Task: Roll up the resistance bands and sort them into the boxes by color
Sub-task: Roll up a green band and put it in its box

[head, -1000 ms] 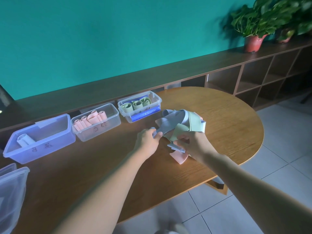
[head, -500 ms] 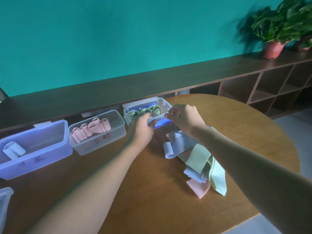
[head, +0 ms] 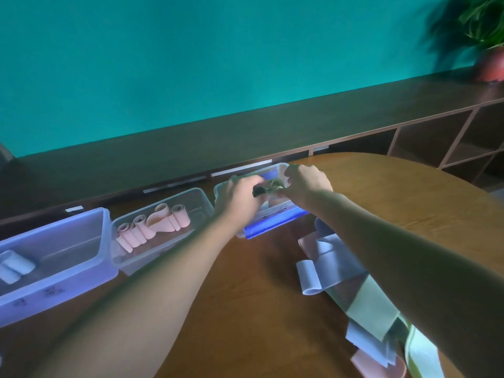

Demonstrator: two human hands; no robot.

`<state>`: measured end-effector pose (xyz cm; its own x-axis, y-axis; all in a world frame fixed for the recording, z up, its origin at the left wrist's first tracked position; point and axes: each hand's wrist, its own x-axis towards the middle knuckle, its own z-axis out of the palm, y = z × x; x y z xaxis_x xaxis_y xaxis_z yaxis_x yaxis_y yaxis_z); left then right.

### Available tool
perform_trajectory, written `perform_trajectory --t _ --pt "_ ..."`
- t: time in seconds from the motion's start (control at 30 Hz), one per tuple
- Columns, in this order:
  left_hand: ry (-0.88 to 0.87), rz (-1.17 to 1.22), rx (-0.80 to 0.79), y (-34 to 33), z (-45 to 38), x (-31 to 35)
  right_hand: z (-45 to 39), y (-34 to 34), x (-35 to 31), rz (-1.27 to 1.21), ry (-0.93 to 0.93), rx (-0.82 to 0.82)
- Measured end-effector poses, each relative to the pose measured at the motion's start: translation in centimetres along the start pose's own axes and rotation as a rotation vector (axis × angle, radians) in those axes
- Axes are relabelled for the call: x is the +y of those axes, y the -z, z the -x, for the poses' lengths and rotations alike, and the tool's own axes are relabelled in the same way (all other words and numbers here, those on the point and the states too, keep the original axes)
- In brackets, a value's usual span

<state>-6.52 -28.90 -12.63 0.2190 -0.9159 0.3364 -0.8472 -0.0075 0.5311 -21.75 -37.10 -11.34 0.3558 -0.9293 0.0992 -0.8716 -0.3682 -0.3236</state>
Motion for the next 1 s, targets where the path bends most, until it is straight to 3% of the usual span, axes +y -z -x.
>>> perform_trajectory --t 0.23,0.6,0.73,1.0 --pt "-0.008 -0.13 -0.052 -0.8 -1.6 -0.5 -2.2 -1.1 -0.7 0.249 0.035 -0.019" --pt "0.117 -0.019 -0.083 -0.7 -1.9 -1.1 -3.2 0.3 -1.0 -0.01 0.101 -0.11" --pt "0.115 -0.013 -0.075 -0.8 -1.7 -1.0 -3.9 0.3 -0.6 -0.06 0.16 -0.17" --pt "0.083 -0.021 -0.06 -0.8 -1.5 -1.0 -4.3 -0.6 -0.4 -0.172 0.206 -0.137"
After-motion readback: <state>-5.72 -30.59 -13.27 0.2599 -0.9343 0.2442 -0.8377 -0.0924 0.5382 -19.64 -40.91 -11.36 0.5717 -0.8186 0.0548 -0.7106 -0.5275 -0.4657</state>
